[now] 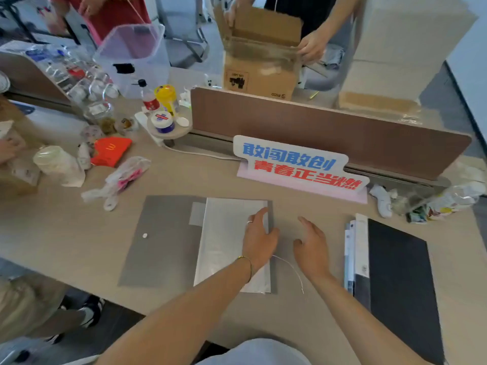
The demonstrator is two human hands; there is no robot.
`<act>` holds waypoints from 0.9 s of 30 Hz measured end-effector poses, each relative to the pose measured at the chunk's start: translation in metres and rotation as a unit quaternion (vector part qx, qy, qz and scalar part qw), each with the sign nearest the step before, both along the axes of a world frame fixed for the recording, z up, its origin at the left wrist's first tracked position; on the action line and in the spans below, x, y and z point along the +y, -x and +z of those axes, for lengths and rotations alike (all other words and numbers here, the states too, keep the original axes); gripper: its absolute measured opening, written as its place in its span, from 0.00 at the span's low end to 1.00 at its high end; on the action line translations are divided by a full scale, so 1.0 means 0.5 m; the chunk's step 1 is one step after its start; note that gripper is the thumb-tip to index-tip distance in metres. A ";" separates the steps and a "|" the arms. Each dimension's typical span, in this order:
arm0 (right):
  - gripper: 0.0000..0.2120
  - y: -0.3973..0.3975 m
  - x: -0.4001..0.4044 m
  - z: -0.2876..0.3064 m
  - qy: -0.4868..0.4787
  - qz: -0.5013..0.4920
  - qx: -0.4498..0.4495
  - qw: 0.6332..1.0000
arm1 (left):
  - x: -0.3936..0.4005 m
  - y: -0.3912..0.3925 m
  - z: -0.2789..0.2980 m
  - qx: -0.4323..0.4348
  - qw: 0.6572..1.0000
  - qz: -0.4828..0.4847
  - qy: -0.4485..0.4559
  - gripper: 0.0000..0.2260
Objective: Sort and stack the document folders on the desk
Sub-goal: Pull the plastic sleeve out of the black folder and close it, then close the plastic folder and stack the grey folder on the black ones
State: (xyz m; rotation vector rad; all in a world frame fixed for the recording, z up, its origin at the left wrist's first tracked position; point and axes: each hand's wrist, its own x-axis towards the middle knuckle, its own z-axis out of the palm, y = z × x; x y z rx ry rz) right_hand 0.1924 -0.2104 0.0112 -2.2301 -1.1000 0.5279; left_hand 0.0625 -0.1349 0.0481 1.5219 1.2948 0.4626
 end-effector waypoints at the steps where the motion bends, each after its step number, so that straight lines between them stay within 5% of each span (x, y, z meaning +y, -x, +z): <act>1: 0.31 0.030 0.021 -0.004 0.007 0.018 0.000 1.000 | 0.014 0.033 -0.004 0.002 1.000 0.016 -0.001 0.26; 14: 0.29 0.385 0.213 -0.021 0.095 0.075 0.214 0.969 | 0.168 0.442 -0.104 0.049 0.978 0.192 0.061 0.23; 21: 0.29 0.468 0.274 -0.043 0.197 0.067 0.363 0.908 | 0.224 0.604 -0.164 0.134 0.947 0.272 0.104 0.23; 27: 0.29 0.477 0.289 -0.063 0.233 0.031 0.380 0.895 | 0.252 0.664 -0.196 0.169 0.933 0.290 0.131 0.25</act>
